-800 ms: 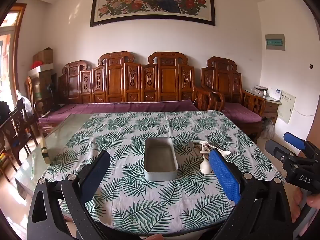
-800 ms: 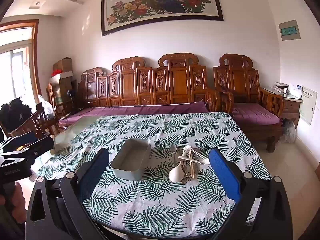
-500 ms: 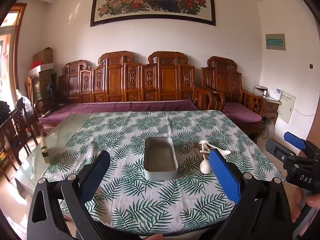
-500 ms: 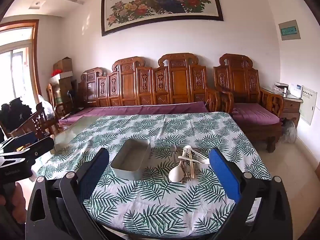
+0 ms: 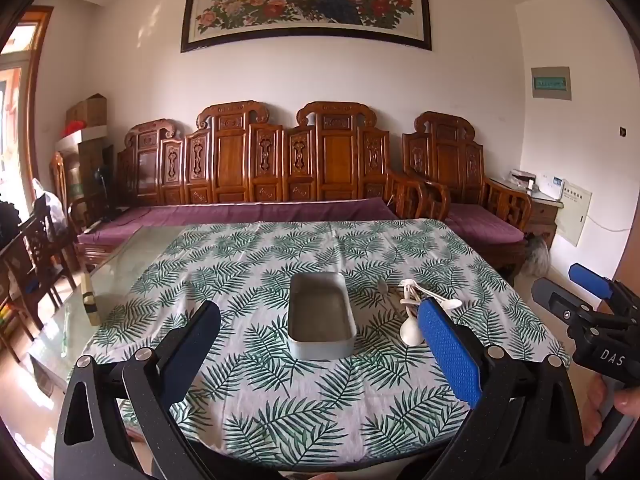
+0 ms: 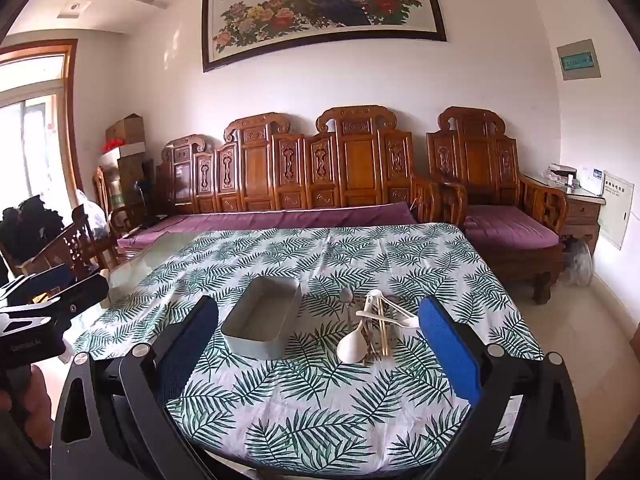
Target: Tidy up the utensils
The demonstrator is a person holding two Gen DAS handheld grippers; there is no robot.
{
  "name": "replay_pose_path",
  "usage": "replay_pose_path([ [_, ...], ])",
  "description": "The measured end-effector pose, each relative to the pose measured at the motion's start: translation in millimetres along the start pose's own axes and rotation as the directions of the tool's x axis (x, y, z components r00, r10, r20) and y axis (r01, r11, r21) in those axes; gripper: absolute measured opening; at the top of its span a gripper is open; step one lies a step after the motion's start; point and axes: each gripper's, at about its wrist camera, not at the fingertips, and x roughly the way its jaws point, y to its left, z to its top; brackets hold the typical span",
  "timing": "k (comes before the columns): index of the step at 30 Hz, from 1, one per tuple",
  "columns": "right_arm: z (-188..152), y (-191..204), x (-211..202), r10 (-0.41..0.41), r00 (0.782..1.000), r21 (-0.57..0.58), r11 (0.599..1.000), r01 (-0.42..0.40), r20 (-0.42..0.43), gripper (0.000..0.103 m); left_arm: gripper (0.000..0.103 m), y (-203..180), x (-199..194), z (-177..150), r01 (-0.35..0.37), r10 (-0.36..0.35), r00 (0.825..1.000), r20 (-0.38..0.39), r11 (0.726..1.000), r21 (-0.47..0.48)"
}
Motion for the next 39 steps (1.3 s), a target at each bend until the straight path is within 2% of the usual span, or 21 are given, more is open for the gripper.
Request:
replay_pose_path([
  [39,2.6,2.4,-1.6,0.000,1.000,-0.001,1.000,0.000,-0.003,0.100,0.096,-5.6,3.1,-4.4,-0.002,0.002,1.000,-0.001,1.000,0.002],
])
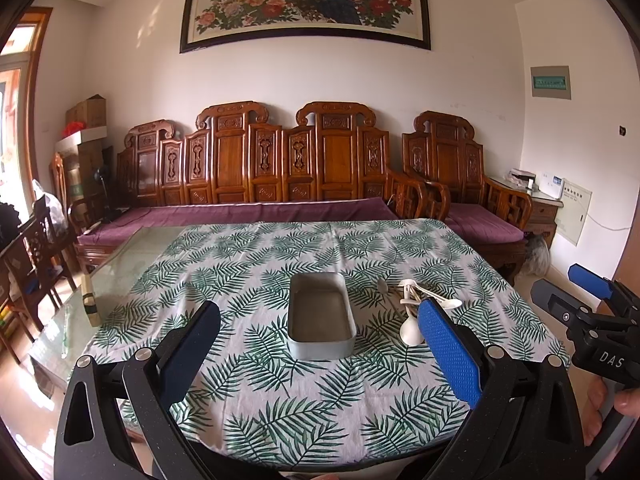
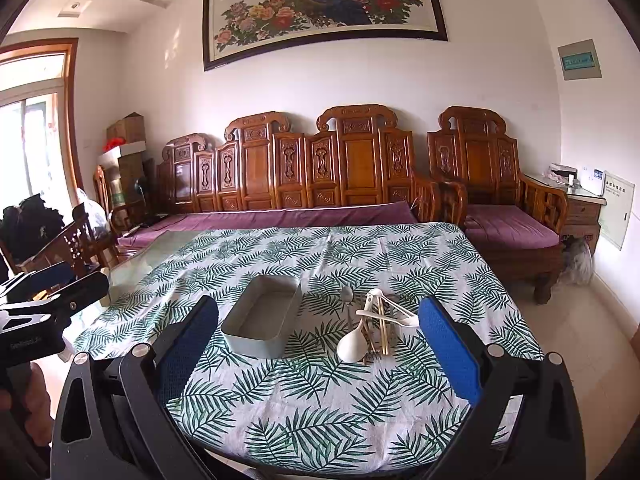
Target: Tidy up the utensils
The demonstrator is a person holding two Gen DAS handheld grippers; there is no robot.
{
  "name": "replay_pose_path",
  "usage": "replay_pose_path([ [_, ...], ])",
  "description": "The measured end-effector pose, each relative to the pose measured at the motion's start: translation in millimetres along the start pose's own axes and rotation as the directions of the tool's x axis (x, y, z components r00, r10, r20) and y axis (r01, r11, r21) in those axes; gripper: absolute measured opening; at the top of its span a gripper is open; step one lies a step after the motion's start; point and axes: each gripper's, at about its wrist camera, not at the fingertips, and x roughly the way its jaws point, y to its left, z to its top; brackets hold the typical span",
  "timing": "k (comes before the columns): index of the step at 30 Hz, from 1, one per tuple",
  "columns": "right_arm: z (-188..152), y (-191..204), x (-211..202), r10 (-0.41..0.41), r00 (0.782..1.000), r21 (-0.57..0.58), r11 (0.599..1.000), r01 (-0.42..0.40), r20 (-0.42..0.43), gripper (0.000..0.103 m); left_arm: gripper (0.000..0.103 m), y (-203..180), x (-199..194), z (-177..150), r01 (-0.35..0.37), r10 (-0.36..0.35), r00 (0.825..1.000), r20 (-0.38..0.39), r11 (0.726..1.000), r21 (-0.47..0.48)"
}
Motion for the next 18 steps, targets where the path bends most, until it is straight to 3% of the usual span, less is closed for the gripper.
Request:
replay_pose_path([
  [18,-0.3,0.3,-0.4,-0.001,1.000,0.000,1.000,0.001,0.000,0.100,0.096,2.8,-2.6,0.9,-0.001,0.001,1.000,-0.001,1.000,0.000],
])
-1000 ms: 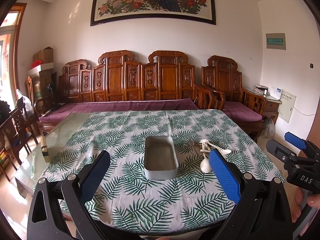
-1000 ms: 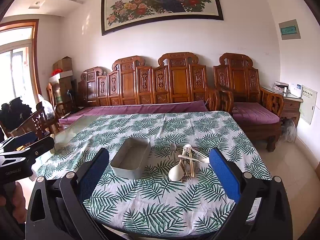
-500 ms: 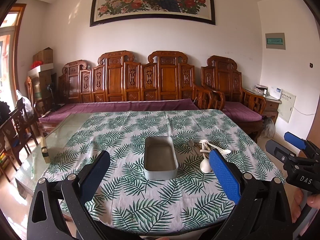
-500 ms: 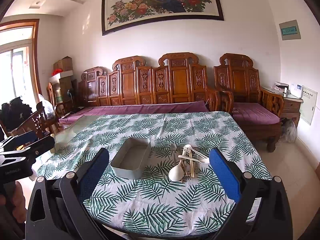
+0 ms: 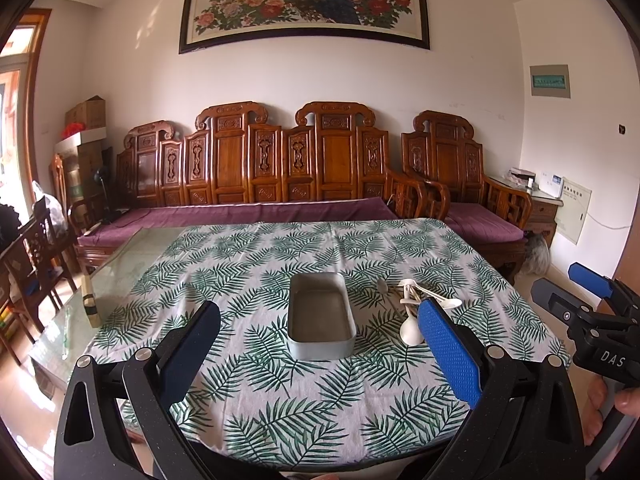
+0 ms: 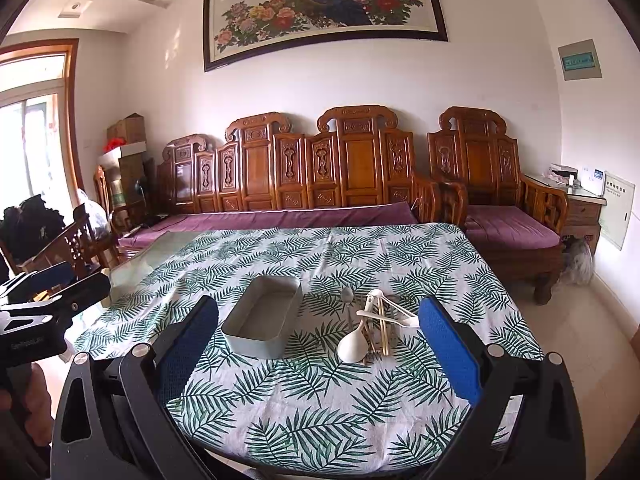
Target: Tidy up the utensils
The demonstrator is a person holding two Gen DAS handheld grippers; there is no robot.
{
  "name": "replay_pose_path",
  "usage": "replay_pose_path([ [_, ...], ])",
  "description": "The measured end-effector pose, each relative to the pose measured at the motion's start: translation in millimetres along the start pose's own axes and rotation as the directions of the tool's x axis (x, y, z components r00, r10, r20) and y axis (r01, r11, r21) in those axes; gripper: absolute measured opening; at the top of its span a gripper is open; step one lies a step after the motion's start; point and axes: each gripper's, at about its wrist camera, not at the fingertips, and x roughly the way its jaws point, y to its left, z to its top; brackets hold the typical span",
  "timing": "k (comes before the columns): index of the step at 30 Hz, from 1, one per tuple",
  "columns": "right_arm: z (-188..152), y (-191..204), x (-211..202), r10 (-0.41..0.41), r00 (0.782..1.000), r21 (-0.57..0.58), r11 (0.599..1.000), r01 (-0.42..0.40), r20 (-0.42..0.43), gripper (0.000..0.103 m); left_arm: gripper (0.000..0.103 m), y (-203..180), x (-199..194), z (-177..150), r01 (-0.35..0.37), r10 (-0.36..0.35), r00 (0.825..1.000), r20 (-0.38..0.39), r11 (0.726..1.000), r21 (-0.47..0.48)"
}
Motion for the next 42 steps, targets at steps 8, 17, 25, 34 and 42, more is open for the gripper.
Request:
replay_pose_path([
  [8,0,-1,0,0.000,1.000,0.001,1.000,0.000,-0.001,0.100,0.096,2,-2,2,0.001,-0.001,1.000,-0.002,1.000,0.001],
  [17,-8,-7,11,-0.008,1.000,0.010,1.000,0.008,-0.029,0.100,0.096,5,13,-7,-0.001,0.001,0.999,-0.032,1.000,0.002],
  [25,-26,-26,45,-0.029,0.995,0.039,0.999,0.033,-0.093,0.100,0.095,6,58,-21,0.013,-0.011,0.995,-0.098,1.000,0.016],
  [34,-44,-51,94,-0.074,0.983,0.013,0.997,0.077,-0.168,0.100,0.095,-7,104,-30,0.063,-0.053,0.985,-0.163,0.996,0.060],
  [42,-52,-74,133,-0.091,0.966,0.002,0.996,0.094,-0.240,0.100,0.095,-33,148,-29,0.143,-0.124,0.970,-0.210,0.987,0.077],
])
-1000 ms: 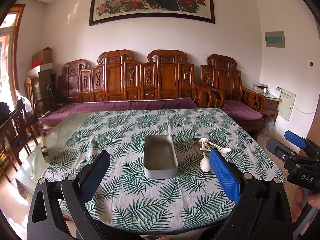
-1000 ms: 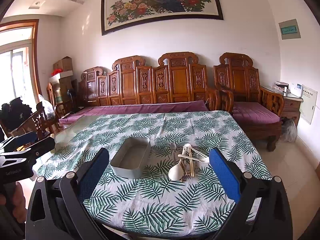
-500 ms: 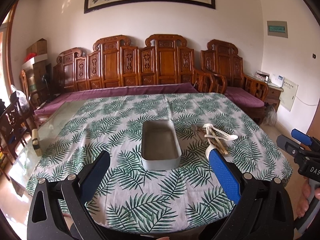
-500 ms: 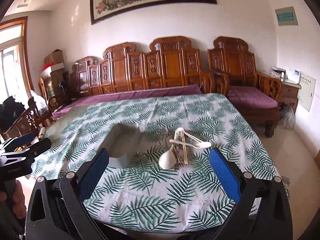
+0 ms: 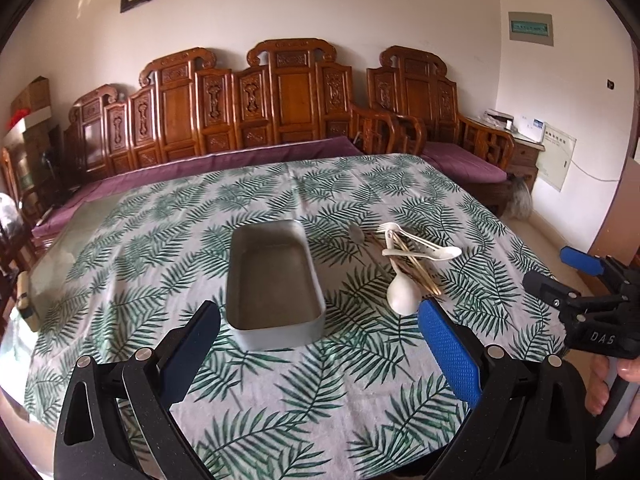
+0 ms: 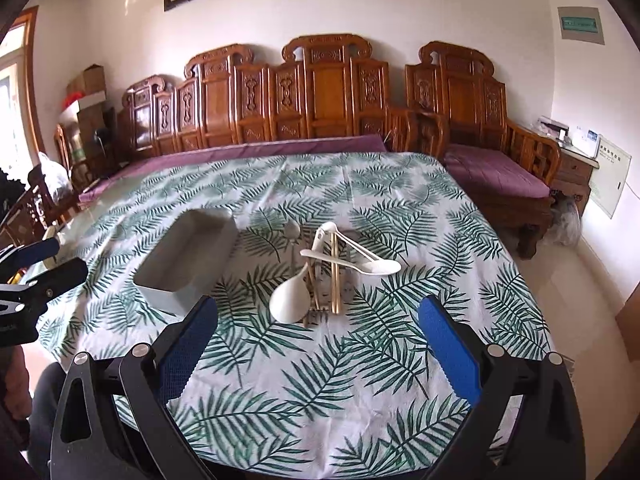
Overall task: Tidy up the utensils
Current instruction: 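Move the right tool down to the utensil pile and close on a white spoon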
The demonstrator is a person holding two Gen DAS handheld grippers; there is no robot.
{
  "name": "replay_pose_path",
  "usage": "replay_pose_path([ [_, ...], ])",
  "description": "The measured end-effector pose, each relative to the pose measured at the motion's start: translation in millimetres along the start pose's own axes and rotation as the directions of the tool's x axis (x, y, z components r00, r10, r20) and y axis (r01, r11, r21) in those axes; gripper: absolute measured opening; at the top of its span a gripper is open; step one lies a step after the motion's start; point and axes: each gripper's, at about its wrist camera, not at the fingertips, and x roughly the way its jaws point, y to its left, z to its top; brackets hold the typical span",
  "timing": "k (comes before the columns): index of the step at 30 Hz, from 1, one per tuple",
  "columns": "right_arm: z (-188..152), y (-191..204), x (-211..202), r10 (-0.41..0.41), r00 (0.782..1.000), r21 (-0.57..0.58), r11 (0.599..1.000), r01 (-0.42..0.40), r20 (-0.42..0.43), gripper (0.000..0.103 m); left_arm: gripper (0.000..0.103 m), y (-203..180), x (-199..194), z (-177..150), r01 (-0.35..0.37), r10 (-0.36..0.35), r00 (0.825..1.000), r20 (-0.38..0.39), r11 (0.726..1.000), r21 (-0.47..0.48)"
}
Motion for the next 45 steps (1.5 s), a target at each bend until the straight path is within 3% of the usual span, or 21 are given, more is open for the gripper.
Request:
replay_pose_path([
  [3,2,-8,17,0.009,1.000,-0.002,1.000,-0.009,-0.023,0.100,0.095,-9,17,4,0.020,-0.020,1.000,-0.019,1.000,0.018],
  [10,15,-22,59,0.030,0.998,-0.060,0.998,-0.033,-0.060,0.082,0.095,-25,53,10,0.075,-0.072,0.995,-0.064,0.996,0.038],
  [18,25,-51,127,0.075,0.983,-0.079,0.993,-0.089,-0.170,0.065,0.095,-34,84,10,0.127,-0.122,0.986,-0.115,0.991,0.039],
  [28,26,-77,184,0.094,0.962,-0.114,0.985,-0.127,-0.257,0.060,0.095,-52,126,16,0.139,-0.125,0.976,-0.175,0.988,0.068],
  [45,28,-68,256,0.112,0.906,-0.246,0.942,-0.228,-0.409,0.048,0.095,-71,168,16,0.142,-0.121,0.964,-0.238,0.987,0.077],
])
